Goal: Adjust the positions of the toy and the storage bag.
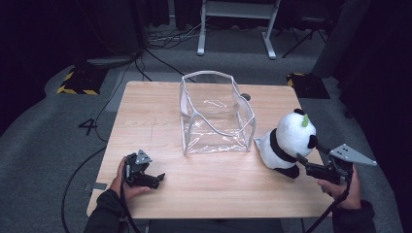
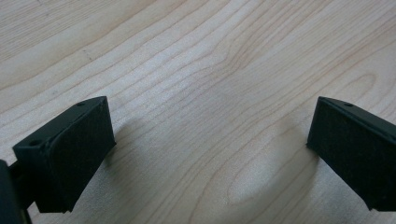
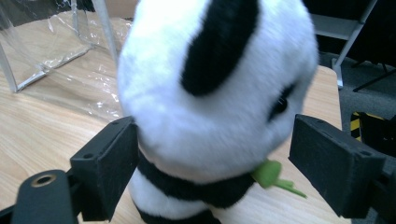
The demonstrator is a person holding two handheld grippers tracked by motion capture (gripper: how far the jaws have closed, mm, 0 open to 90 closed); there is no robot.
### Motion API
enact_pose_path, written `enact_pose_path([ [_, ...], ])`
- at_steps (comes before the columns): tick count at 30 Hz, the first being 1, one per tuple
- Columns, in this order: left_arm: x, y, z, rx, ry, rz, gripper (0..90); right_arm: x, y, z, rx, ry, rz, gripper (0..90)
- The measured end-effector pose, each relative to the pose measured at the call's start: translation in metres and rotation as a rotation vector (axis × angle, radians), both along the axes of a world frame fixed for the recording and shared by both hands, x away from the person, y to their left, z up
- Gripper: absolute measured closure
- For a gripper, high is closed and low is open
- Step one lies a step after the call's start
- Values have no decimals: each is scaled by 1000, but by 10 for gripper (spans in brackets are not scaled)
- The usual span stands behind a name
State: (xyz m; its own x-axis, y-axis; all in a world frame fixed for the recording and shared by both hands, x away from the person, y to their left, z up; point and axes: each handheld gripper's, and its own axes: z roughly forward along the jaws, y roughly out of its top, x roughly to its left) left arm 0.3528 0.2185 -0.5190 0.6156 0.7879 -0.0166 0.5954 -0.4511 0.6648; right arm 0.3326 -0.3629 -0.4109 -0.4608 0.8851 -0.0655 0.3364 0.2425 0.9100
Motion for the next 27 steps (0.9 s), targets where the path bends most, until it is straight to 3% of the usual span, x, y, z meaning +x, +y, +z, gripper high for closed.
enact_pose_path([
  [7,0,0,0,1,1,-1,6,10,14,-1,13,26,-70,93],
  [9,0,0,0,1,1,-1,6,18,21,-5,-2,52,-85,80],
  [13,0,0,0,1,0,-1,6,25,29,-12,-17,57,-100,71],
  [15,0,0,0,1,0,0,6,34,36,-17,-50,53,-134,61],
  [17,0,0,0,1,0,-1,6,39,38,-19,-39,69,-144,58],
  [24,0,0,0,0,0,0,6,50,40,-22,-16,81,-123,51],
  [27,0,0,0,0,0,-1,6,57,40,-25,-34,101,-78,73],
])
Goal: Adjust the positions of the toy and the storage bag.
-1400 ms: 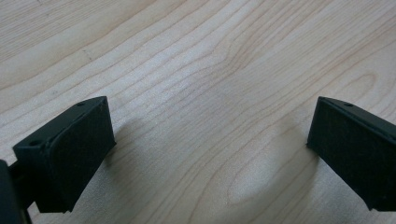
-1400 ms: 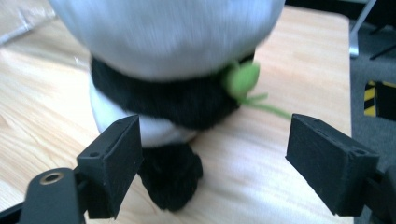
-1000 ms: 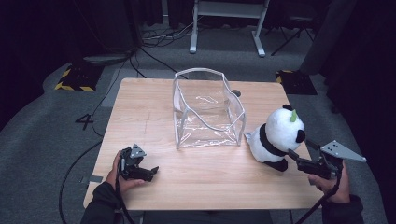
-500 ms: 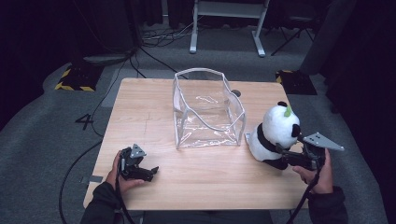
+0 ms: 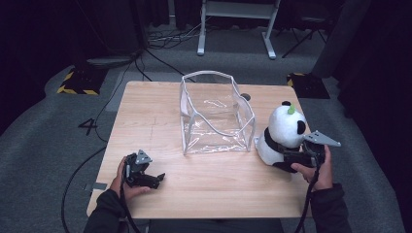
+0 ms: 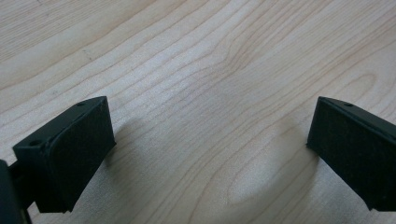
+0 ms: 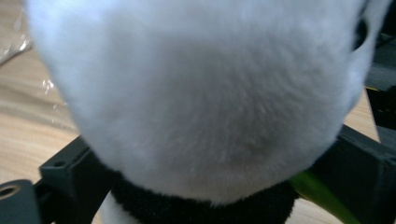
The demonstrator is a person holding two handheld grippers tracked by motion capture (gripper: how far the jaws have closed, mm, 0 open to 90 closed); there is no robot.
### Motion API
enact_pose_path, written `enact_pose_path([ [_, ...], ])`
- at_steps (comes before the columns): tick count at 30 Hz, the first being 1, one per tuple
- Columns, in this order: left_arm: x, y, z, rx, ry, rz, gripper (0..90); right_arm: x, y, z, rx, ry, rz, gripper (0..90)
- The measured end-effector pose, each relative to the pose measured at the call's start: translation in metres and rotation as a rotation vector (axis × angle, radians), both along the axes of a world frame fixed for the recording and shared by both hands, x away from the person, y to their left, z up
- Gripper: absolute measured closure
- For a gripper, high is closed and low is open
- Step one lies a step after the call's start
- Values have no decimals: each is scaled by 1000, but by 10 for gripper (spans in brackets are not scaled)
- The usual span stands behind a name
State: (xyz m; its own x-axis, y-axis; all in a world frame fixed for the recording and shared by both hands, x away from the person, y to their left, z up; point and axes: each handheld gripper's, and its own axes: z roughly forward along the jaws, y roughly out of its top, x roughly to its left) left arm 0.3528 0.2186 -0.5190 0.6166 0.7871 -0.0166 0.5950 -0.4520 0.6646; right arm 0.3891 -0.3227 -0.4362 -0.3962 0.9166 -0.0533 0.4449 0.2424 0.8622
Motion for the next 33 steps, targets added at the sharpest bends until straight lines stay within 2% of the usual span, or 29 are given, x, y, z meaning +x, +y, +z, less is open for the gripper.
enact_pose_path([
  [2,0,0,0,1,0,0,6,4,-1,-2,8,9,41,154],
  [4,0,0,0,1,1,0,6,5,-1,-2,5,13,51,177],
  [6,0,0,0,1,0,0,6,8,-2,-4,16,35,86,281],
  [8,0,0,0,1,1,0,6,13,-1,-8,8,50,98,338],
  [11,0,0,0,0,1,-1,6,13,-2,-10,7,44,106,364],
  [12,0,0,0,0,1,-1,6,13,-7,-12,34,41,118,392],
  [14,0,0,0,1,1,0,6,14,-8,-12,43,43,122,401],
  [16,0,0,0,-1,0,0,6,14,-13,-13,73,42,127,432],
  [20,0,0,0,0,0,1,6,9,-16,-14,76,-7,149,494],
  [23,0,0,0,1,0,0,6,8,-17,-14,88,-17,141,507],
  [24,0,0,0,1,0,1,6,6,-20,-15,85,-45,133,518],
  [33,0,0,0,0,0,1,6,-2,-29,-10,112,-94,116,521],
])
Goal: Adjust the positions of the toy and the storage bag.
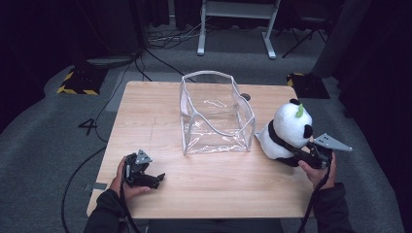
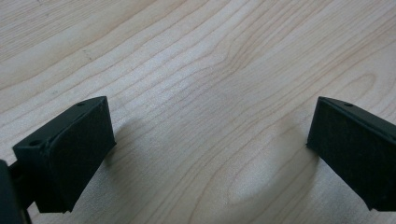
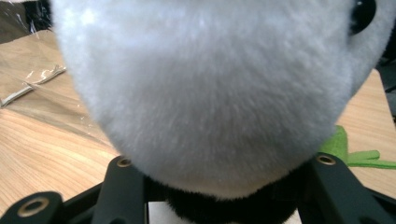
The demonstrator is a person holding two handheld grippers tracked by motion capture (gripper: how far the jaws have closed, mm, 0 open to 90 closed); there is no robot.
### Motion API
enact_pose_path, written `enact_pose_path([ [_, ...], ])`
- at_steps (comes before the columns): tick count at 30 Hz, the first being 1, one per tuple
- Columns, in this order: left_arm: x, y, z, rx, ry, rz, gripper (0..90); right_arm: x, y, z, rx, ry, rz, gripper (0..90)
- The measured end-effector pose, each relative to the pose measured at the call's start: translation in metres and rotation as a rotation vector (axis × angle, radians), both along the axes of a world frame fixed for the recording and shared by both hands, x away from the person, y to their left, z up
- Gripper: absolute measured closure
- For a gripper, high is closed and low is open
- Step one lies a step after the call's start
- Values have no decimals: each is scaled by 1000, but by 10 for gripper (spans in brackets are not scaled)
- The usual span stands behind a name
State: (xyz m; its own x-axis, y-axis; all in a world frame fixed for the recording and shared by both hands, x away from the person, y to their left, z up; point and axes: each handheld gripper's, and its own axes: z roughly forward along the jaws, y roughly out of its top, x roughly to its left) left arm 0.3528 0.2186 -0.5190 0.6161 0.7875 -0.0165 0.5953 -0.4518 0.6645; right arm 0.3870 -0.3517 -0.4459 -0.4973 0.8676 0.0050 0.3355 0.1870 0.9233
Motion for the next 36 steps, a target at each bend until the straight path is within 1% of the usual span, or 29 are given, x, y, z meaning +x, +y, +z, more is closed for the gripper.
enact_pose_path([
  [1,0,0,0,0,0,0,6,-1,0,2,5,-12,2,521],
  [6,0,0,0,0,1,-6,6,-3,-1,6,16,-31,2,519],
  [12,0,0,0,-1,0,-5,6,-4,-3,10,21,-43,0,519],
  [13,0,0,0,0,0,-5,6,-4,-3,12,27,-56,-2,519],
  [27,1,0,0,-3,-1,-10,6,-7,-5,21,41,-81,-9,517],
  [28,1,0,0,-3,5,-7,6,-7,-5,21,43,-83,-6,517],
  [34,0,0,0,-2,0,-14,17,-7,-3,23,47,-88,-3,517],
  [36,0,1,0,-2,-1,-14,19,-7,-3,24,50,-96,-9,517],
])
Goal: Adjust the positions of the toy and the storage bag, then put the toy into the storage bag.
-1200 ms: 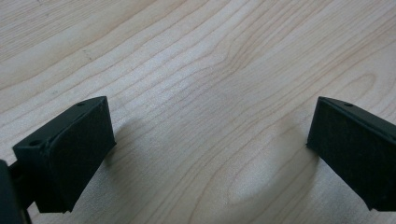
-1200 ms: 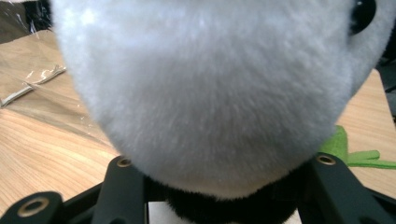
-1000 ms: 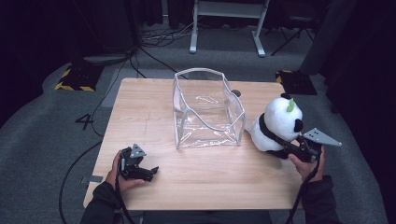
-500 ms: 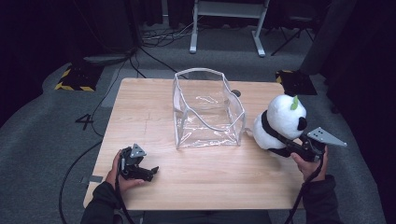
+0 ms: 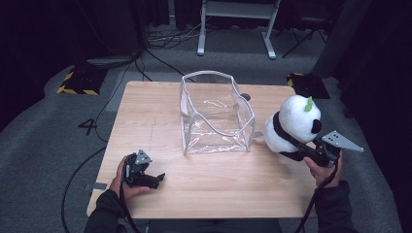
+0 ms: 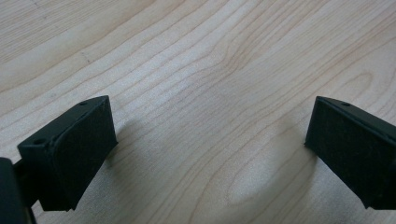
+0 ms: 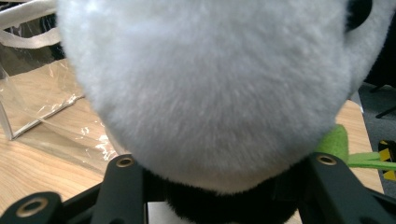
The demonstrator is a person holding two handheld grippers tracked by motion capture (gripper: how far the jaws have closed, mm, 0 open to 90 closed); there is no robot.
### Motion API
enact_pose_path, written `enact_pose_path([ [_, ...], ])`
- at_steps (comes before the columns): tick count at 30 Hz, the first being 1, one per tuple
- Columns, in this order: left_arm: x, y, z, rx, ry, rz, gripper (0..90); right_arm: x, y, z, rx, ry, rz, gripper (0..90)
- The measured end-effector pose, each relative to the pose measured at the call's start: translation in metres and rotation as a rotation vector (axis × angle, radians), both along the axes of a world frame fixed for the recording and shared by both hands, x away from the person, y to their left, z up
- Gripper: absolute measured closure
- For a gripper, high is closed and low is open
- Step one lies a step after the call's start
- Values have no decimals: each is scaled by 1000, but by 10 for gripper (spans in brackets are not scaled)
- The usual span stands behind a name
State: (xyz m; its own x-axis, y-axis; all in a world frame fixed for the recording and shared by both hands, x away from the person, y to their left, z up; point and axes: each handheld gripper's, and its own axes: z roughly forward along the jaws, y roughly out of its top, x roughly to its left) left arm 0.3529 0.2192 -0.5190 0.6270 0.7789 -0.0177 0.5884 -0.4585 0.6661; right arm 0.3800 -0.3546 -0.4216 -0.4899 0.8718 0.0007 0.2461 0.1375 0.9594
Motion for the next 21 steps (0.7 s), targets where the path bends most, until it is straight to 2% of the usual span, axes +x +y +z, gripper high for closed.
enact_pose_path([
  [21,0,0,0,0,0,0,20,-2,-1,10,11,-32,0,516],
])
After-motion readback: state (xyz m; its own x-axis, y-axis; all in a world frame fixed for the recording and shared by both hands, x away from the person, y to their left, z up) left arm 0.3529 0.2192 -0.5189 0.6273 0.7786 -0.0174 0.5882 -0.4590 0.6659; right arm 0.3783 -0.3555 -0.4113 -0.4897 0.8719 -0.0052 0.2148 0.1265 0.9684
